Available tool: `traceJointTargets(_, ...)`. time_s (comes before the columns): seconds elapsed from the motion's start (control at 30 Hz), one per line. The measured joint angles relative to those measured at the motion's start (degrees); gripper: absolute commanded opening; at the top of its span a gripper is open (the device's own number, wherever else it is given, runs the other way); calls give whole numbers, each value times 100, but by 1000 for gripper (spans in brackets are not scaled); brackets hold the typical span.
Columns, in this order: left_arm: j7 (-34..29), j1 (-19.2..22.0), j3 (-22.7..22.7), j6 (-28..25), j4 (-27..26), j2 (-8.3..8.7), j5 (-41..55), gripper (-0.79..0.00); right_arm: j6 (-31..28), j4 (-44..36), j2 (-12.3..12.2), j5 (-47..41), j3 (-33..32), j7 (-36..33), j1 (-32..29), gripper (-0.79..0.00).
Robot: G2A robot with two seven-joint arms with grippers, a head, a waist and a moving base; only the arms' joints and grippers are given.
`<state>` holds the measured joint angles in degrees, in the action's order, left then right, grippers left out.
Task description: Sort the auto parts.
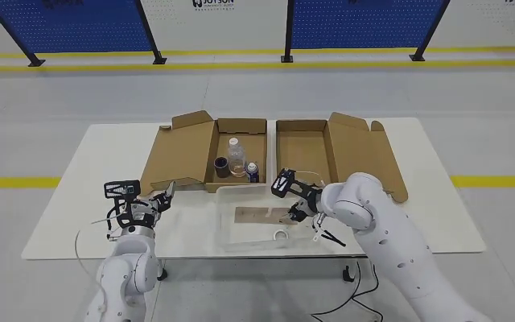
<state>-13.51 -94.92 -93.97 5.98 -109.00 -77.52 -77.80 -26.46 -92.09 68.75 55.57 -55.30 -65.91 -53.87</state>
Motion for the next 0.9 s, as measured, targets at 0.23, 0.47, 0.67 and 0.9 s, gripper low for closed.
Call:
traceJointTargets(0.23, 0, 0, 0, 0, 0, 0, 0, 0, -20, -25, -3, -2, -17, 79, -16, 0)
traceJointTargets(0.47, 0, 0, 0, 0, 0, 0, 0, 0, -209, 183, 43, -213, 263, -349, 346, 0)
traceJointTargets(0.67, 0, 0, 0, 0, 0, 0, 0, 0, -46, 388, 190, -218, 930, -1032, 729, 0)
traceJointTargets(0.9, 0, 0, 0, 0, 0, 0, 0, 0, 295, 921, 403, -33, 1581, -1274, 1109, 0)
